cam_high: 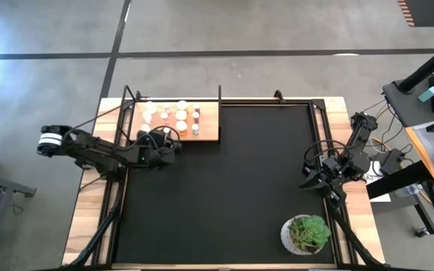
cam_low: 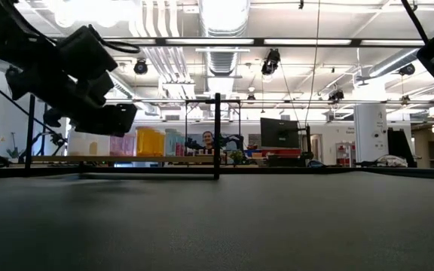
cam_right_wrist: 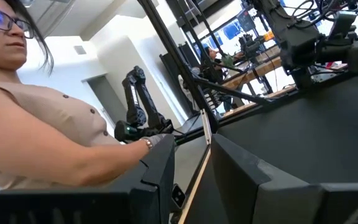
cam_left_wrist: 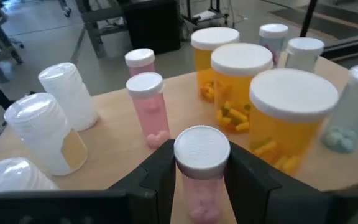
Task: Pick and place medicine bottles onto shelf by color
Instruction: Put the pink pill bottle on the shelf aligned with the other pink pill bottles
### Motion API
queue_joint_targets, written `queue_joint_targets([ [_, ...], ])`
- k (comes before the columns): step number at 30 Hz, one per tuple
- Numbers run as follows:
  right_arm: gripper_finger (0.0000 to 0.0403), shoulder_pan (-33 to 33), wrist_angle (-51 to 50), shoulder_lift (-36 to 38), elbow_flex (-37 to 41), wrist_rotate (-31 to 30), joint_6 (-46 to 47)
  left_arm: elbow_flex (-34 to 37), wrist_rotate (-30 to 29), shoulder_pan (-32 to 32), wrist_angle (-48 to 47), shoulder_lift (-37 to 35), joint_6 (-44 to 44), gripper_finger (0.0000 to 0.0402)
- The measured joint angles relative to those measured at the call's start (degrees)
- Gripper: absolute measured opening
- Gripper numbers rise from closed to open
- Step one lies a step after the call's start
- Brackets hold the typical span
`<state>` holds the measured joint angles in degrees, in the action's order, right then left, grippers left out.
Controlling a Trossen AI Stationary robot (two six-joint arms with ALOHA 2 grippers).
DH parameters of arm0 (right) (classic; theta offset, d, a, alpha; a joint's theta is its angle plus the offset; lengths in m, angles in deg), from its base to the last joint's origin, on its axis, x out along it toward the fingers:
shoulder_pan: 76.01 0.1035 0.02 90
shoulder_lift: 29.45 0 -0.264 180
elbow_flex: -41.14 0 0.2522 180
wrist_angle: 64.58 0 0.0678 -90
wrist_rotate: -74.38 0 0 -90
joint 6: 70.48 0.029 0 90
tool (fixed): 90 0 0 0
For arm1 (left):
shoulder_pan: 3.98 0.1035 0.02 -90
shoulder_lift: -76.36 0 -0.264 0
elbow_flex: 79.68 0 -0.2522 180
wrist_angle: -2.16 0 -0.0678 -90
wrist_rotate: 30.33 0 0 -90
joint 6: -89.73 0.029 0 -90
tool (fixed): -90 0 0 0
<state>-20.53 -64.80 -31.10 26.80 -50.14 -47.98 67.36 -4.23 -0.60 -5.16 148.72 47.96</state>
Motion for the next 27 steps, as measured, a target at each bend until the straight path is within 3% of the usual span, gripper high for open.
queue_joint_targets([
  [27,0.0098,0.0,0.0,0.0,0.0,0.0,0.0,0.2,-0.2,2.3,0.1,0.7,-0.7,0.0126],
])
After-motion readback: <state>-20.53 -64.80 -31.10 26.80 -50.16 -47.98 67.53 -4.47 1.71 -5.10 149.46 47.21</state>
